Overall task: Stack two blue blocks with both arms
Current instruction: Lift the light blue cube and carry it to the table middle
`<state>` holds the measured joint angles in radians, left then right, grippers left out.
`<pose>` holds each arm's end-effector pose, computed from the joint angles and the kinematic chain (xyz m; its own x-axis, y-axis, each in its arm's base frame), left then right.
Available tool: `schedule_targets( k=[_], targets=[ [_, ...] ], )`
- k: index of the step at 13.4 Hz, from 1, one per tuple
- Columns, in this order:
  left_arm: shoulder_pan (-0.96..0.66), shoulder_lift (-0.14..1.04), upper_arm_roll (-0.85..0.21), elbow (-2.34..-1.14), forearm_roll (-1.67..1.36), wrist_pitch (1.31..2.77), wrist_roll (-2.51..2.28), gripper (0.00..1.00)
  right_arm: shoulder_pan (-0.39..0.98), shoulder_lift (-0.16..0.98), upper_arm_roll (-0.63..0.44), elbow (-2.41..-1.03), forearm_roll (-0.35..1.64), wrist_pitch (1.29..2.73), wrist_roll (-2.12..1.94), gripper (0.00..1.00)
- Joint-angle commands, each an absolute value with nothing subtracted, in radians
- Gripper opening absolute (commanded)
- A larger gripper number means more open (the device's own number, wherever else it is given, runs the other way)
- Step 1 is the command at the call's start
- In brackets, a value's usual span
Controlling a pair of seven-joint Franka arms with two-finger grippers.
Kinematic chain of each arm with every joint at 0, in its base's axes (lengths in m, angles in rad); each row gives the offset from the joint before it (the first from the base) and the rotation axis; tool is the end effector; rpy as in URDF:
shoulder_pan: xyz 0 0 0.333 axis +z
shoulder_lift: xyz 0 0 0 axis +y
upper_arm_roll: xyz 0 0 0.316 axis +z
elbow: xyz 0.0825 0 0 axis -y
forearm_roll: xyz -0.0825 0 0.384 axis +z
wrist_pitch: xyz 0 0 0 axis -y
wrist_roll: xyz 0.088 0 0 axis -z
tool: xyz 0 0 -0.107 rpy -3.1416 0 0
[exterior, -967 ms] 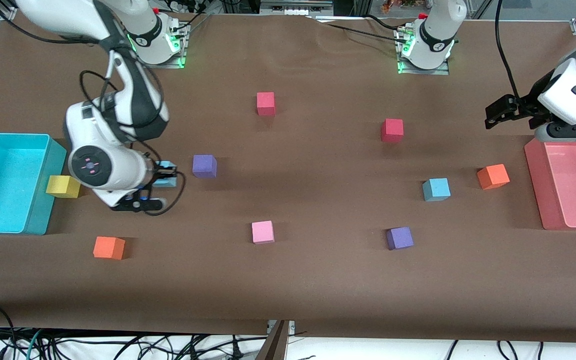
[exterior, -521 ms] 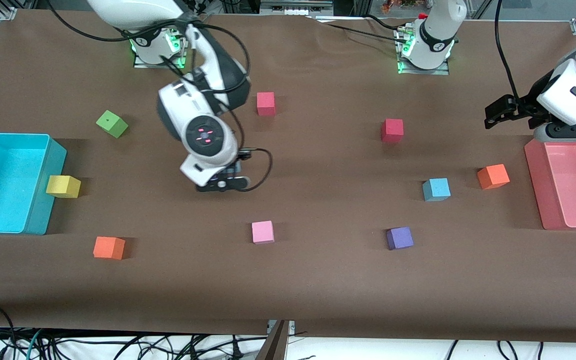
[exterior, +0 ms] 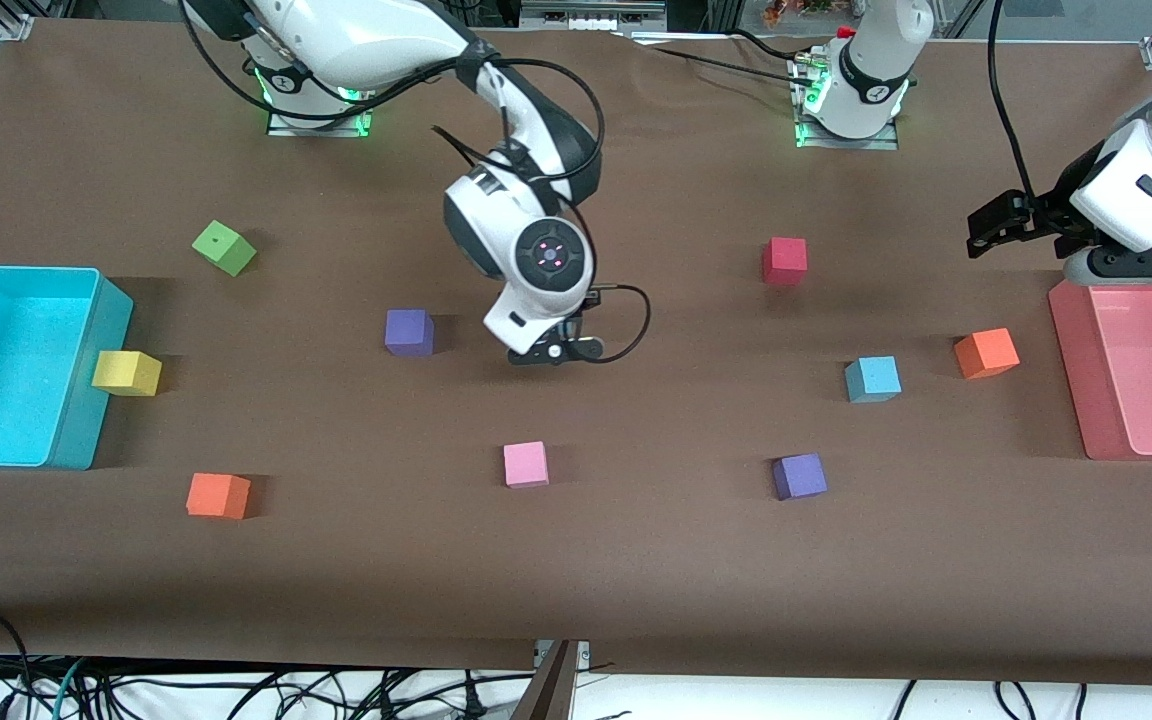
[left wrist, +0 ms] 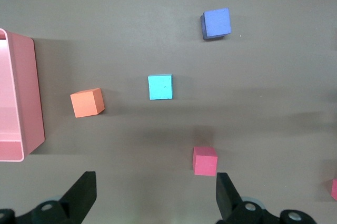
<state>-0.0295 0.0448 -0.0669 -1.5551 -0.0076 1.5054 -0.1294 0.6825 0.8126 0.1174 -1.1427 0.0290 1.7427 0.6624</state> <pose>0.5577 -0.0539 0.6015 0.9950 0.0327 -0.0948 0.0327 -0.9995 -0.0017 0.5286 0.5131 0.3026 0.9681 0.0944 -0.2323 0.1064 -0.9935 0.0394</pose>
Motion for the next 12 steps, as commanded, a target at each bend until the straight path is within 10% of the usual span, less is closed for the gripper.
schedule_targets(
  k=[1, 10, 12],
  targets=[
    [-0.026, 0.034, -0.074, -1.572, 0.012, 1.505, -0.132, 1.0, 0.736, 0.873, 0.115, -1.098, 0.037, 1.785, 0.724, 0.01],
    [-0.026, 0.046, -0.072, -1.578, 0.009, 1.528, -0.132, 1.0, 0.788, 0.954, 0.115, -1.1, 0.037, 1.89, 0.756, 0.07],
    [-0.026, 0.046, -0.069, -1.583, 0.009, 1.531, -0.132, 1.0, 0.793, 0.968, 0.114, -1.1, 0.031, 1.916, 0.794, 0.63]
  ],
)
